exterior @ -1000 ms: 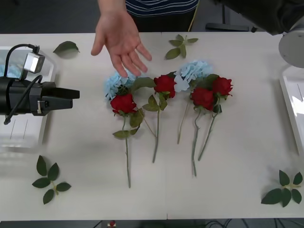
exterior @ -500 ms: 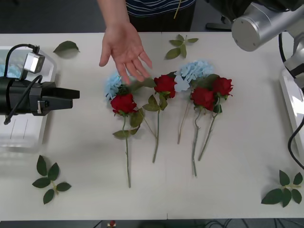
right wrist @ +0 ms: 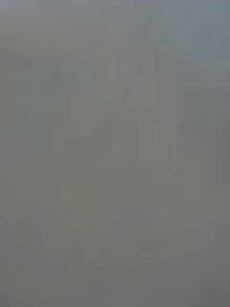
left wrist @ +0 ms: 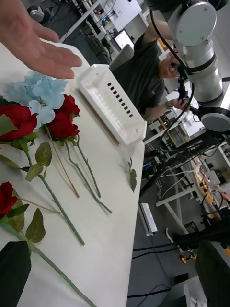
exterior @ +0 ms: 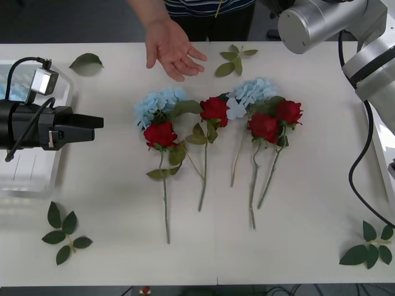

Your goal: Place the red flowers into the right box and the blue flowers into the left box. If a person shows an open palm, hand one flower to the person first, then continue sorting.

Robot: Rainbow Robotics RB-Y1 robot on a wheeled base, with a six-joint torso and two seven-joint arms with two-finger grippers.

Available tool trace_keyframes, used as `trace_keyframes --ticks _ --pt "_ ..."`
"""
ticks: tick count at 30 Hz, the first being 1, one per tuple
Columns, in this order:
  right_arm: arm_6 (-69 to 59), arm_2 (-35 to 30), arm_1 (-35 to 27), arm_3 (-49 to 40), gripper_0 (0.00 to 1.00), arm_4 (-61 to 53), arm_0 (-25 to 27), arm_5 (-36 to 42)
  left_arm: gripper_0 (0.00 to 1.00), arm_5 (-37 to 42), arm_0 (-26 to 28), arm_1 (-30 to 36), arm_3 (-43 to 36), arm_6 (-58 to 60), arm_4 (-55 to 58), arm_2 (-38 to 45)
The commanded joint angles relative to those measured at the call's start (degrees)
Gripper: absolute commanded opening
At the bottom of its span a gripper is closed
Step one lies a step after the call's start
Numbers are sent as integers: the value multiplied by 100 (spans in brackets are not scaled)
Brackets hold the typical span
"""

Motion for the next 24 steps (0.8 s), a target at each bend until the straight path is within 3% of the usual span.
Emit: trace_keyframes --ticks 1,24 --pt "-247 -12 -41 -116 0 -9 -205 -22 100 29 -157 41 -136 50 3 122" --pt "-247 -12 -41 -116 0 -9 -205 -22 100 29 -157 41 -136 50 3 122"
